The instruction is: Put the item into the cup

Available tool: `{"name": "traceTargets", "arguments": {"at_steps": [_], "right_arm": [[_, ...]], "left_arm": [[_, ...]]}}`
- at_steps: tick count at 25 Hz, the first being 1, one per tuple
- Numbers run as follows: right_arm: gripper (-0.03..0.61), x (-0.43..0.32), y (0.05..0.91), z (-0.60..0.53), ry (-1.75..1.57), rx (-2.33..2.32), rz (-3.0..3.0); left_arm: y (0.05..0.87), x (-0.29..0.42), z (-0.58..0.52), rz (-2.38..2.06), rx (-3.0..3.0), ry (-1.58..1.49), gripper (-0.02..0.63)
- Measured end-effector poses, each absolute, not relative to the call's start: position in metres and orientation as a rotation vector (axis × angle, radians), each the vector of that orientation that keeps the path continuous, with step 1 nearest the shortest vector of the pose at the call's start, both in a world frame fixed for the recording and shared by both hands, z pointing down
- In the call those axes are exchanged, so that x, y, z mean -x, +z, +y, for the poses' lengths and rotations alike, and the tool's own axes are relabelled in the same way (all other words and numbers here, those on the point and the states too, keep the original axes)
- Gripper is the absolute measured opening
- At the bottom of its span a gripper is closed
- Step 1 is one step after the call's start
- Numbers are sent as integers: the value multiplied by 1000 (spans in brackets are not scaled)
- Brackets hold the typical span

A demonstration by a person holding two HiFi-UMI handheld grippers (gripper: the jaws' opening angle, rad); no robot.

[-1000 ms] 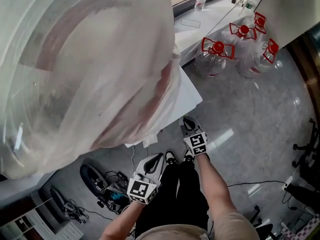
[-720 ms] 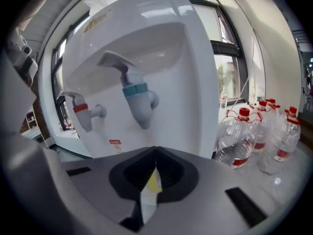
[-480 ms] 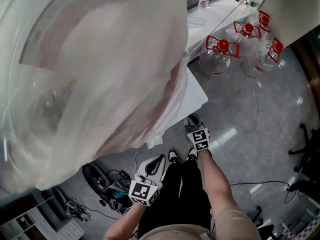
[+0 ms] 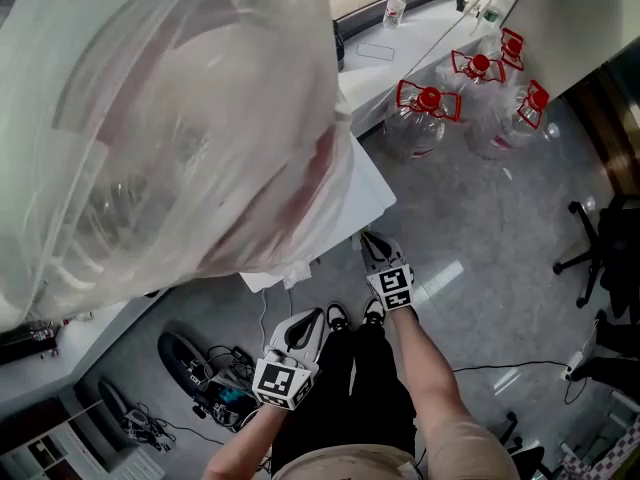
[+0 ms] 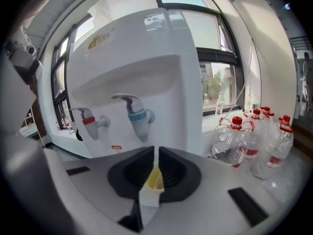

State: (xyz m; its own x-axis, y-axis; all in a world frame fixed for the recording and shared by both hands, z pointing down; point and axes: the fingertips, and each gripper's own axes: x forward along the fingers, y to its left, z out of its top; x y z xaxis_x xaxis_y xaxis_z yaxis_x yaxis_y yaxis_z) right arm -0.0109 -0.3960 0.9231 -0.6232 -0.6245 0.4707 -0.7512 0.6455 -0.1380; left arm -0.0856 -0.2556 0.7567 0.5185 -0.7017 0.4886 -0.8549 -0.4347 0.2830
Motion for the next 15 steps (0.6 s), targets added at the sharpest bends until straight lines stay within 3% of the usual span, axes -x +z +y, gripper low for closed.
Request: {"name": "traceTargets", "arguments": {"at_steps": [15], "right_arm": [[12,-23,792,-365,371,-1052,-2549]], "left_arm": [[682,63,-278,-1246,-2426,353,8]]}}
